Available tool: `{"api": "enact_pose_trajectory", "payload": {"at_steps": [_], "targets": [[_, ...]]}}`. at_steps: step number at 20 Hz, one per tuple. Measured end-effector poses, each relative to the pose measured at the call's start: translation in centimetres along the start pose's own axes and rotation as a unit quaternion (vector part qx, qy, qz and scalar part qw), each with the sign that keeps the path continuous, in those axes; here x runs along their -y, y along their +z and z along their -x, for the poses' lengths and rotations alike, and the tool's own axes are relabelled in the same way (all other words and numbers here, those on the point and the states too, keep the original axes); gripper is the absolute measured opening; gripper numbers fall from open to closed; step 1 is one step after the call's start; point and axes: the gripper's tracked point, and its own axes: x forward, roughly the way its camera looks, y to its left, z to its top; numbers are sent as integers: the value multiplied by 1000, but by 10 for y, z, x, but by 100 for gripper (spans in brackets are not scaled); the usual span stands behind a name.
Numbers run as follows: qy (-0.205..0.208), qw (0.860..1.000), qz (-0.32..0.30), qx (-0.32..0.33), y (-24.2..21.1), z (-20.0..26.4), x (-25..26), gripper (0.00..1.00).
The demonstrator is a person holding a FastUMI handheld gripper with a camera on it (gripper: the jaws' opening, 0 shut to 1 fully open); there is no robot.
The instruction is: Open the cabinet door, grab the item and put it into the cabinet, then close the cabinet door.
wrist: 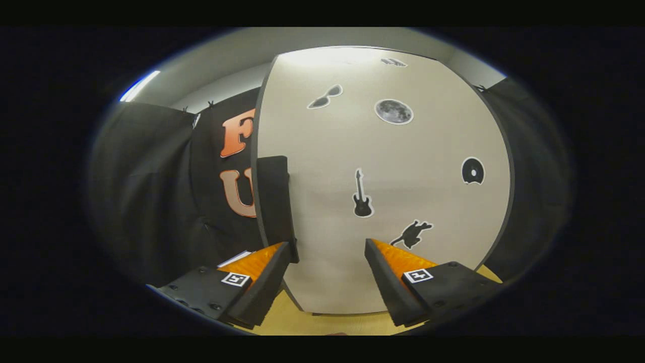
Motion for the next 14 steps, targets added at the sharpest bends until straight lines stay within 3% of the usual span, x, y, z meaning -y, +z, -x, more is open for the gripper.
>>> {"api": "enact_pose_trajectory", "payload": {"at_steps": [8, 14], "targets": [[-4, 1000, -1, -9, -4, 3, 6, 97], [-9, 1000, 1, 21, 9, 67, 26, 98]]}}
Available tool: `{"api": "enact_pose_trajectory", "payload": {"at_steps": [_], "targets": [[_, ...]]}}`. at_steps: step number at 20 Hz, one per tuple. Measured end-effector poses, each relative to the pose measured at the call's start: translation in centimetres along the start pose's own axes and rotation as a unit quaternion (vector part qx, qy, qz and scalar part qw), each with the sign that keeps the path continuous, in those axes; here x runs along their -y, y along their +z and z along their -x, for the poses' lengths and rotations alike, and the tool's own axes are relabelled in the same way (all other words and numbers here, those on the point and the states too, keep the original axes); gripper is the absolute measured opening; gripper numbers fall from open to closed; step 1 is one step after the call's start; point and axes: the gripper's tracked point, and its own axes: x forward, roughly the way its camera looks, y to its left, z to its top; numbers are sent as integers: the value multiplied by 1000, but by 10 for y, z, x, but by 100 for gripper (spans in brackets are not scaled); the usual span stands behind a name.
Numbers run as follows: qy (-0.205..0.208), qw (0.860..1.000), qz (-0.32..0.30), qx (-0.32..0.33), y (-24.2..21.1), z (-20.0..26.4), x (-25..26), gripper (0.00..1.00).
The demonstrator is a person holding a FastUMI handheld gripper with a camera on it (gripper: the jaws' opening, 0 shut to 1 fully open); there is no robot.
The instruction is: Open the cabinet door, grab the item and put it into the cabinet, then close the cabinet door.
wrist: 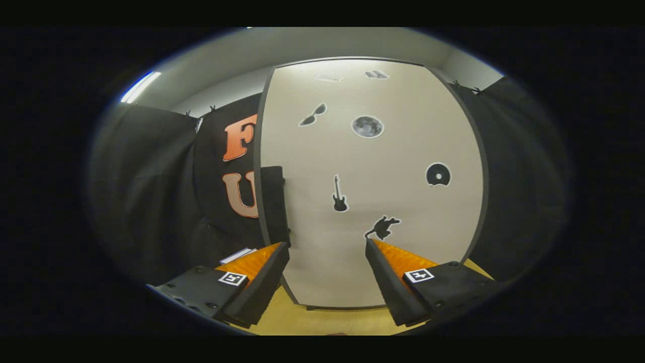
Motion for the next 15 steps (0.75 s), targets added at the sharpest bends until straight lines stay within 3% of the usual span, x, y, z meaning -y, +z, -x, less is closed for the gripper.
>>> {"api": "enact_pose_trajectory", "payload": {"at_steps": [10, 15], "targets": [[-42, 998, 45, 35, 22, 124, 72, 98], [-59, 997, 30, 38, 27, 172, 120, 97]]}}
